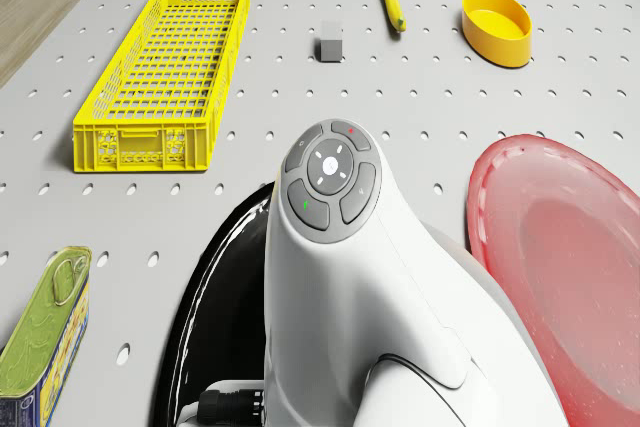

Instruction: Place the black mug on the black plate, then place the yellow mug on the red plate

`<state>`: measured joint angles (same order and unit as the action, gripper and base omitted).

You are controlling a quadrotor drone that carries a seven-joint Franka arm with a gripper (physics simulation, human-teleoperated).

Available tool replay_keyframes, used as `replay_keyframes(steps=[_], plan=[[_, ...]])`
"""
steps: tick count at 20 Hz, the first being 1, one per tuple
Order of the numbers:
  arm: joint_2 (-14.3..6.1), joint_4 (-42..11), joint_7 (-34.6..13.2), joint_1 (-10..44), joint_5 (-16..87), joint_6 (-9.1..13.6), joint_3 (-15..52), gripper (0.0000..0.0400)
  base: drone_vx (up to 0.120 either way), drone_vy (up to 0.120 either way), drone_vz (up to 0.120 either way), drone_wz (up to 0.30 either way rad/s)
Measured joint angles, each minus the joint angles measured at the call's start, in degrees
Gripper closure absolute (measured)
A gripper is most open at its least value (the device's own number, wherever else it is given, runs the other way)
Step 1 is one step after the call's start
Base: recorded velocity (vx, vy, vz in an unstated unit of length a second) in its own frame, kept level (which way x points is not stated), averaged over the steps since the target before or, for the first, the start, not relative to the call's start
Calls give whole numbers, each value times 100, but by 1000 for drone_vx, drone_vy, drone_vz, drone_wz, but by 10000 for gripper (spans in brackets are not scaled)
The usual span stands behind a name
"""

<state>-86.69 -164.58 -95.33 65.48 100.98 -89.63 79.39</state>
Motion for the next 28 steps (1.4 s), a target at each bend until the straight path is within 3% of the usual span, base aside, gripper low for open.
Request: replay_keyframes(steps=[7, 22, 28], plan=[[-54, 2, -8, 11, -22, -50, 8, 290, 120, 0, -51, 0], [-150, 5, -23, 29, -60, -140, 21, 290, 120, 0, 0, 0], [-195, 55, -25, 65, 200, -269, -262, 290, 13, 0, 0, 0]])
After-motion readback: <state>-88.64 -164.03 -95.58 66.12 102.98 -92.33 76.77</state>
